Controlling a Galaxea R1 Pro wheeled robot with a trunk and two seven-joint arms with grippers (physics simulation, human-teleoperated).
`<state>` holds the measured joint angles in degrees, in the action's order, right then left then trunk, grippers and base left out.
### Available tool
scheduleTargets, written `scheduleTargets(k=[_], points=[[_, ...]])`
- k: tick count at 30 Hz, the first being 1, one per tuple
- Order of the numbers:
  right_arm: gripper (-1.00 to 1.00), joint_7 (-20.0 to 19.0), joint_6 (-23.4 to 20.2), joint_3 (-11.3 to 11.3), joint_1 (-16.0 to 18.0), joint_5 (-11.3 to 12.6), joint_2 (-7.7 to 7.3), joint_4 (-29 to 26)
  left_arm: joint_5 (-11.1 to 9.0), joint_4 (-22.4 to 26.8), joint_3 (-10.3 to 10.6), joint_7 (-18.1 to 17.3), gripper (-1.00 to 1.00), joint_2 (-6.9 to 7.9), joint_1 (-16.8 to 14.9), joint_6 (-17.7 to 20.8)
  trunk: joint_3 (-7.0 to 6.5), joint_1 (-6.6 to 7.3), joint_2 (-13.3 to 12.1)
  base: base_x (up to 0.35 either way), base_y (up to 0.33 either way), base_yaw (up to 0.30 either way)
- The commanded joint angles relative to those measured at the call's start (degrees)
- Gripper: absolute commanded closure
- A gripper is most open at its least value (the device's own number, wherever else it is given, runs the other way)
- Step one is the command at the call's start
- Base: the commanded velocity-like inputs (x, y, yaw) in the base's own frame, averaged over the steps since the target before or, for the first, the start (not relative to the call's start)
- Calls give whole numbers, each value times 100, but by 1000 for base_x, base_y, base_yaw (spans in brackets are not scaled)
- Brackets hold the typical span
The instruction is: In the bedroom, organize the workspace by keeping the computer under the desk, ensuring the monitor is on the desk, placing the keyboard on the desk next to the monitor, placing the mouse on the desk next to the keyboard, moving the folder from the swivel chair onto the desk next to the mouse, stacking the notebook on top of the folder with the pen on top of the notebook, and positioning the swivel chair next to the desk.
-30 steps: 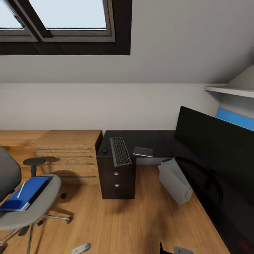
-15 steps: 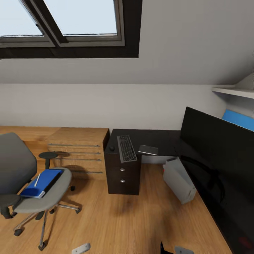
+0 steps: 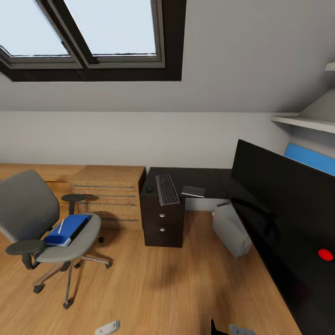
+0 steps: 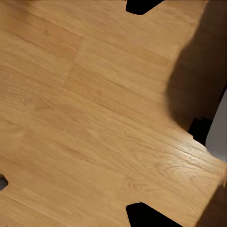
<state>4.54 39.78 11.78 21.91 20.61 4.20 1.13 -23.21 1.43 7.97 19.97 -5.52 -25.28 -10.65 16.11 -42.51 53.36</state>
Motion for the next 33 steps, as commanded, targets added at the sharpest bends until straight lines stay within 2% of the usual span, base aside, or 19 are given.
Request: scheduleTargets(k=[1, 8, 9, 13, 14, 16, 17, 18, 19, 21, 22, 24, 27, 29, 33], points=[[-100, 47, 19, 48, 7, 4, 1, 12, -49, -2, 50, 17, -100, -1, -3, -17, -12, 26, -36, -341, 0, 0], [-100, 50, 18, 44, 7, 4, -18, 10, -44, -3, 55, 14, -100, -9, -3, 36, -137, 179, -317, -178, 0, 0], [-100, 52, 61, 108, 12, -62, -41, -227, -10, 55, 105, -1, -100, -5, -3, 285, -155, 201, -357, -7, 0, 0], [-100, 72, 14, 137, 20, -118, -42, -958, 5, 570, 126, -8, -100, 36, -3, 330, -227, 289, -518, -4, 0, 0], [-100, 168, -468, 146, 34, -198, -87, -2069, 21, 1741, 130, 6, -100, 112, -3, 582, -245, 311, -558, 0, 0, 0], [-100, 236, -859, 145, 35, -210, -119, -2523, 21, 2233, 129, 14, -100, 122, -3, 846, -281, 355, -638, 0, 0, 0], [-100, 321, -1369, 144, 37, -220, -156, -3052, 20, 2842, 123, 21, -100, 131, -3, 1232, -299, 377, -678, 0, 0, 0], [-100, 373, -1660, 141, 37, -225, -179, -3342, 18, 3192, 118, 25, -100, 135, -3, 1469, -317, 399, -718, 0, 0, 0], [-100, 532, -2409, 136, 37, -231, -248, -4040, 10, 4053, 107, 46, -100, 148, -3, 2132, -335, 421, -758, 0, 0, 0], [-100, 722, -3186, 126, 39, -232, -319, -4736, -3, 4851, 94, 72, -100, 164, -3, 2837, -371, 465, -838, 0, 0, 0], [-100, 932, -3940, 117, 40, -232, -376, -5389, -19, 5520, 75, 93, -100, 174, -3, 3477, -389, 487, -879, 0, 0, 0], [-100, 1181, -4653, 106, 39, -231, -406, -6009, -33, 6110, 46, 106, -100, 177, -3, 3995, -424, 531, -959, 0, 0, 0], [-100, 1668, -5584, 44, 48, -215, -429, -6791, -59, 6909, 10, 118, -100, 176, 5, 4505, -478, 597, -1079, 0, 0, 0], [-100, 2284, -6338, -139, 60, -153, -439, -7565, -104, 7509, -15, 129, -100, 179, 147, 4826, -514, 641, -1159, 0, 0, 0], [-100, 2626, -6725, -351, 39, 142, -465, -8259, -130, 7493, -46, 128, -100, 196, 371, 4982, -586, 728, -1320, 0, 0, 0]])
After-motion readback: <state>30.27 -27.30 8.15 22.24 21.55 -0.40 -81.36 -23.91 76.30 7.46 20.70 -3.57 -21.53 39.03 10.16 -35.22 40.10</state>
